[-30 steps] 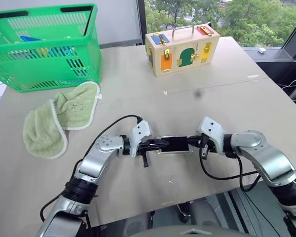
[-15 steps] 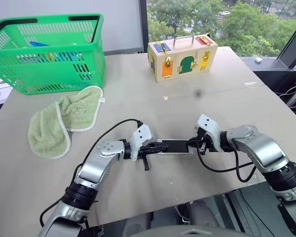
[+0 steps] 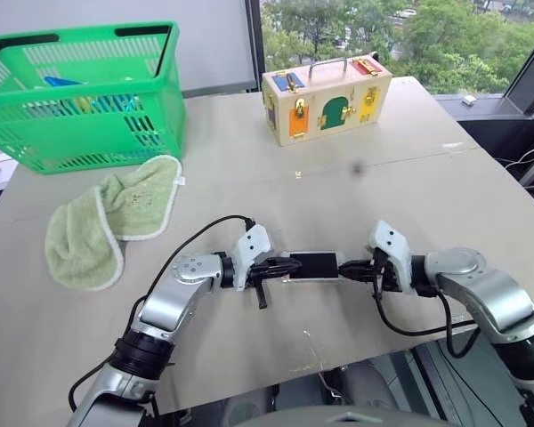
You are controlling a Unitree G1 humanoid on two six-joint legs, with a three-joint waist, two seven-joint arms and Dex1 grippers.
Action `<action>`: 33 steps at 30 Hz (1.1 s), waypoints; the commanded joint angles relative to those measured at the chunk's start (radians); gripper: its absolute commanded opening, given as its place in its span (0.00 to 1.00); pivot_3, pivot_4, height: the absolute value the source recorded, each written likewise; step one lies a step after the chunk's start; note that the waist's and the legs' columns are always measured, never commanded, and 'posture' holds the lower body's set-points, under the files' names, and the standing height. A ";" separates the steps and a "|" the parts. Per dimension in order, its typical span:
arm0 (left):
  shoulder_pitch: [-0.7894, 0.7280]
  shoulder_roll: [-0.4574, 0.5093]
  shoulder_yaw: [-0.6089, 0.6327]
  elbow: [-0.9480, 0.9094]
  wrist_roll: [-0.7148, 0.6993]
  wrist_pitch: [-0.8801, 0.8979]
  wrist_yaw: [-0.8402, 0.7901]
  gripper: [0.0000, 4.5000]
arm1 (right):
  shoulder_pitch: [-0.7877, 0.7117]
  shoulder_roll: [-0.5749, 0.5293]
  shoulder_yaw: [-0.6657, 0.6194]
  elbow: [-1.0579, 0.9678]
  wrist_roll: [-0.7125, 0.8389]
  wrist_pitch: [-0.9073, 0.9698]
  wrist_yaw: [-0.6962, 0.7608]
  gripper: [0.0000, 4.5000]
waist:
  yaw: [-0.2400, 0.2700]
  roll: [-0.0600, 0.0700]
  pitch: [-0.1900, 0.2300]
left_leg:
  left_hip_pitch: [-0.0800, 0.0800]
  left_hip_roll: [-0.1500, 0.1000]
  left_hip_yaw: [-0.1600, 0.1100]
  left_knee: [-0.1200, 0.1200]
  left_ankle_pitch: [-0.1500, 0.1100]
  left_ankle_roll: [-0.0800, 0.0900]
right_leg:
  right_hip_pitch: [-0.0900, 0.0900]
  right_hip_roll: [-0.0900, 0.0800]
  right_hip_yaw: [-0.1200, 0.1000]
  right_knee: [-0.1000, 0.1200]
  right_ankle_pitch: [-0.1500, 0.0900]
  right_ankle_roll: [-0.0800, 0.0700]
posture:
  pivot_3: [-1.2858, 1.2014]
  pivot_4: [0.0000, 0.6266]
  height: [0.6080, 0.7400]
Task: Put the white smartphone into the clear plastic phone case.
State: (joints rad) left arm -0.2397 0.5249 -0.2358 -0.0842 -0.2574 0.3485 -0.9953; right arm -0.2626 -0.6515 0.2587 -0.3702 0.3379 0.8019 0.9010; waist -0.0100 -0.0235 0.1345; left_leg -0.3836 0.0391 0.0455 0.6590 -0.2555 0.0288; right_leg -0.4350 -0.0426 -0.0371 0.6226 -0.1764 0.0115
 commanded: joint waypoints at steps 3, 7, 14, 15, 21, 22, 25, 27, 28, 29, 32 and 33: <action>0.001 0.005 -0.012 -0.021 0.012 0.027 0.010 0.02 | -0.014 -0.068 0.152 0.060 -0.092 0.045 0.010 0.00 | 0.000 0.000 0.001 | 0.001 0.000 0.000 0.000 0.000 0.000 | 0.000 0.000 0.000 0.000 0.000 0.000 | 0.52 0.24 1.00; 0.006 0.007 -0.010 -0.021 0.012 0.025 0.012 0.02 | -0.073 -0.113 0.277 0.113 -0.162 0.108 0.027 0.00 | 0.000 -0.001 0.001 | 0.001 0.000 -0.001 0.000 0.000 0.000 | 0.001 -0.002 -0.001 0.000 0.000 0.000 | 0.52 0.24 1.00; 0.009 0.010 -0.003 0.000 0.014 0.002 0.002 0.02 | -0.122 -0.125 0.367 0.124 -0.216 0.107 0.054 0.00 | 0.000 -0.010 -0.005 | 0.002 0.000 -0.003 0.000 -0.003 -0.005 | 0.002 -0.007 -0.004 -0.001 0.000 0.000 | 0.52 0.24 1.00; 0.009 0.010 -0.003 0.004 0.015 -0.001 0.001 0.02 | -0.118 -0.120 0.360 0.127 -0.222 0.093 0.046 0.00 | 0.000 -0.011 -0.006 | 0.002 0.000 -0.003 0.000 -0.003 -0.005 | 0.002 -0.008 -0.005 -0.002 0.000 0.000 | 0.52 0.24 1.00; 0.016 -0.011 0.036 -0.005 -0.026 -0.017 0.011 0.02 | -0.016 0.032 0.076 0.108 -0.132 -0.175 -0.062 0.00 | 0.002 -0.011 -0.001 | 0.001 0.001 -0.004 0.000 -0.003 -0.005 | 0.002 -0.011 -0.009 -0.003 0.000 0.000 | 0.52 0.24 1.00; 0.017 -0.020 0.050 -0.015 -0.041 -0.020 0.017 0.02 | 0.006 0.061 0.026 0.097 -0.119 -0.211 -0.087 0.00 | 0.002 -0.007 0.004 | 0.000 0.000 -0.004 0.000 -0.003 -0.005 | 0.002 -0.011 -0.009 -0.004 0.000 0.000 | 0.52 0.24 1.00; 0.016 -0.064 0.103 -0.034 -0.072 -0.029 0.078 0.02 | 0.059 0.123 -0.088 0.067 -0.097 -0.307 -0.150 0.00 | 0.001 -0.002 0.012 | -0.008 0.000 -0.002 0.000 0.000 -0.001 | -0.006 -0.007 -0.008 -0.002 0.000 0.000 | 0.52 0.24 1.00; 0.008 -0.105 0.151 -0.044 -0.101 -0.024 0.132 0.02 | 0.071 0.147 -0.149 0.043 -0.090 -0.336 -0.196 0.00 | 0.005 -0.002 0.017 | -0.016 -0.001 -0.001 0.000 0.000 0.000 | -0.013 -0.006 -0.007 0.000 0.000 0.000 | 0.52 0.24 1.00; 0.007 -0.117 0.176 -0.056 -0.133 -0.010 0.136 0.00 | 0.078 0.153 -0.177 0.019 -0.073 -0.337 -0.204 0.06 | 0.005 -0.002 0.020 | -0.016 -0.001 -0.001 0.000 0.000 0.000 | -0.014 -0.005 -0.006 0.000 0.000 0.001 | 0.52 0.24 1.00; 0.006 -0.124 0.197 -0.067 -0.158 0.004 0.140 0.00 | 0.086 0.152 -0.196 -0.003 -0.054 -0.335 -0.197 0.14 | 0.005 -0.003 0.021 | -0.017 -0.002 0.000 0.000 0.000 0.000 | -0.014 -0.004 -0.006 0.000 0.002 0.004 | 0.52 0.24 1.00; -0.007 -0.140 0.252 -0.095 -0.216 0.036 0.170 0.17 | 0.112 0.109 -0.223 -0.060 -0.034 -0.330 -0.162 0.41 | 0.006 -0.003 0.022 | -0.017 -0.002 0.000 0.000 0.000 0.000 | -0.014 -0.003 -0.006 0.000 0.001 0.006 | 0.52 0.24 1.00; -0.008 -0.138 0.259 -0.104 -0.221 0.041 0.177 0.27 | 0.119 0.096 -0.235 -0.073 -0.026 -0.325 -0.157 0.51 | 0.006 -0.003 0.023 | -0.017 -0.002 0.000 0.000 0.000 0.000 | -0.014 -0.003 -0.006 0.000 0.000 0.007 | 0.52 0.24 1.00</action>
State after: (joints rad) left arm -0.2371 0.3877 -0.0023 -0.1369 -0.4434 0.3823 -0.8315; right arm -0.1525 -0.5431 0.0565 -0.3901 0.2861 0.4894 0.7302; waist -0.0037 -0.0270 0.1573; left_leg -0.4006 0.0375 0.0451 0.6589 -0.2555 0.0287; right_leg -0.4490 -0.0455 -0.0429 0.6221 -0.1765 0.0184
